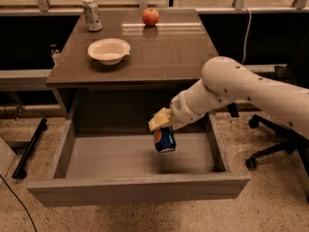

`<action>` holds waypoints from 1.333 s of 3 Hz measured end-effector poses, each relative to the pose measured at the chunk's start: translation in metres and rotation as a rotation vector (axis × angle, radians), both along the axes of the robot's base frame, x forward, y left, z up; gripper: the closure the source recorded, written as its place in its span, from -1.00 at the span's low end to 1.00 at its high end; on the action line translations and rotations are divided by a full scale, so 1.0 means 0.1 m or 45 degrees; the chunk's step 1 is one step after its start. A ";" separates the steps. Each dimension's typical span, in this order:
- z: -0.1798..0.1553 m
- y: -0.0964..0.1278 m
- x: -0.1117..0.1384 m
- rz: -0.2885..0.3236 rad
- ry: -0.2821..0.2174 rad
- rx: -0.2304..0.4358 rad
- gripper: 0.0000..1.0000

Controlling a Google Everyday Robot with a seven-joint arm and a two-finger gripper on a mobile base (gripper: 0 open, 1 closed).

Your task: Pick pepsi can from top drawer and place on counter

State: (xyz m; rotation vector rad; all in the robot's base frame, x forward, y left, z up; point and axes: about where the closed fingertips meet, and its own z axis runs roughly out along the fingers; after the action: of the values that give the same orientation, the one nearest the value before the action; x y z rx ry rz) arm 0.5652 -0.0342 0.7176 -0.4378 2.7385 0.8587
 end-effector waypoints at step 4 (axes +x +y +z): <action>1.65 -0.60 0.27 0.329 -0.693 -0.066 1.00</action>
Offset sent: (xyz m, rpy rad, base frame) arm 0.0029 -0.0710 0.1488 0.0021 -0.5257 0.2407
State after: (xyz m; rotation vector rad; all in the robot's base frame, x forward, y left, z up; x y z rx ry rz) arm 0.5920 -0.0942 0.8829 -0.9020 2.2324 0.6074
